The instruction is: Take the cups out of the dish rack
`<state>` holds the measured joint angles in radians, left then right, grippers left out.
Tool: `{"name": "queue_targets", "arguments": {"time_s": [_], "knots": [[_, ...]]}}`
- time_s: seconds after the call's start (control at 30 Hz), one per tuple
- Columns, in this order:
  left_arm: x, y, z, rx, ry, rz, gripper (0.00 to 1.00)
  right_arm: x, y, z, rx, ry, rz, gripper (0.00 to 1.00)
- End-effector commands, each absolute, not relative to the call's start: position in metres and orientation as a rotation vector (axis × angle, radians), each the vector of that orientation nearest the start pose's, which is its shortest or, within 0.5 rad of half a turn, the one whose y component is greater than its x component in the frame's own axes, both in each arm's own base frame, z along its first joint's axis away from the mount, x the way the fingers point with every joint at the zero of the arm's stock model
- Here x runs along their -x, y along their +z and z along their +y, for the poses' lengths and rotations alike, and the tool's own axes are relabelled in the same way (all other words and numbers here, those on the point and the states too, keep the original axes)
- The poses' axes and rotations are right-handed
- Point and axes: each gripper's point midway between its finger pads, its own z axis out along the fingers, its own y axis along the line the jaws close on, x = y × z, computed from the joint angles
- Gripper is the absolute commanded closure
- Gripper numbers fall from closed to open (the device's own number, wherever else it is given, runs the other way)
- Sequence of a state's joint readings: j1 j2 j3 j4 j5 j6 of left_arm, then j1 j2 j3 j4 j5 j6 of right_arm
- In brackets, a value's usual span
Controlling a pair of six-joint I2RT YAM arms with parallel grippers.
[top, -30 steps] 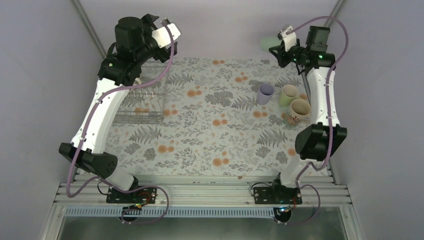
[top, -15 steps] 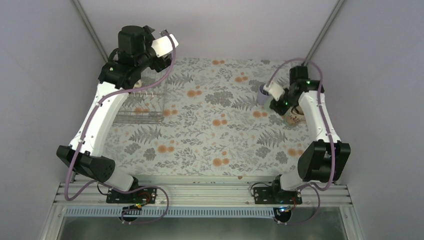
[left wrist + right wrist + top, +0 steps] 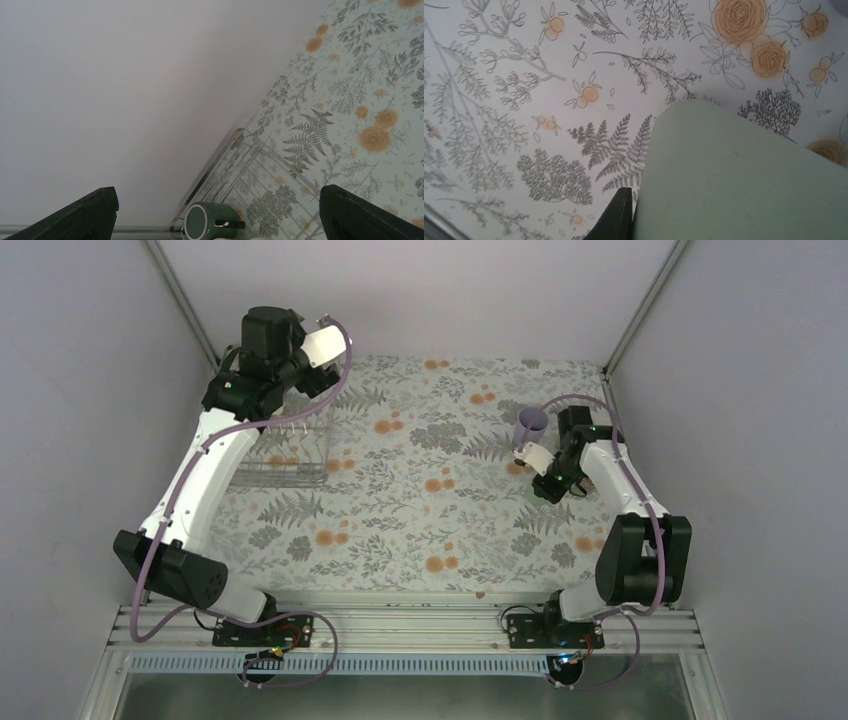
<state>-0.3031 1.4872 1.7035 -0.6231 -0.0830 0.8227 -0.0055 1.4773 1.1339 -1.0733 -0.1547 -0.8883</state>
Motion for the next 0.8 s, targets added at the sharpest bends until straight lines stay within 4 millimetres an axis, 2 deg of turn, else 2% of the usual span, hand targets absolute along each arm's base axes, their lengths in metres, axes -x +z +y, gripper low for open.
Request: {"name": "queue_targets", "arguments": {"time_s": [0.0,0.17,0.33,0.37,0.43,0.5,0.57,0.6,0.77], "knots": [[-0.423,0.402,-0.112,-0.974,0.429,1.693,0.0,-0.303,0.097,0.029,1.273,0.039,2.622,0.97],[-0.42,0.395,-0.109,-0.977,0.425,1.704,0.0,-0.316,0.088,0.037,1.272,0.045,2.64,0.97],[-0.421,0.388,-0.106,-0.991,0.416,1.715,0.0,-0.316,0.082,0.04,1.303,0.047,2.667,0.96],[-0.422,0.386,-0.105,-0.993,0.415,1.723,0.0,-0.317,0.081,0.038,1.305,0.031,2.67,0.89],[-0.424,0.381,-0.102,-0.996,0.415,1.741,0.0,-0.321,0.086,0.036,1.3,-0.005,2.655,0.55],[-0.427,0.378,-0.1,-0.995,0.415,1.754,0.0,-0.325,0.095,0.036,1.299,-0.032,2.62,0.33],[-0.43,0.377,-0.097,-0.989,0.417,1.759,0.0,-0.336,0.116,0.036,1.275,-0.067,2.572,0.04],[-0.431,0.378,-0.096,-0.982,0.418,1.757,0.0,-0.34,0.128,0.037,1.262,-0.079,2.546,0.01],[-0.443,0.386,-0.08,-0.893,0.457,1.762,0.0,-0.358,0.203,0.052,1.193,-0.08,2.391,0.0]]}}
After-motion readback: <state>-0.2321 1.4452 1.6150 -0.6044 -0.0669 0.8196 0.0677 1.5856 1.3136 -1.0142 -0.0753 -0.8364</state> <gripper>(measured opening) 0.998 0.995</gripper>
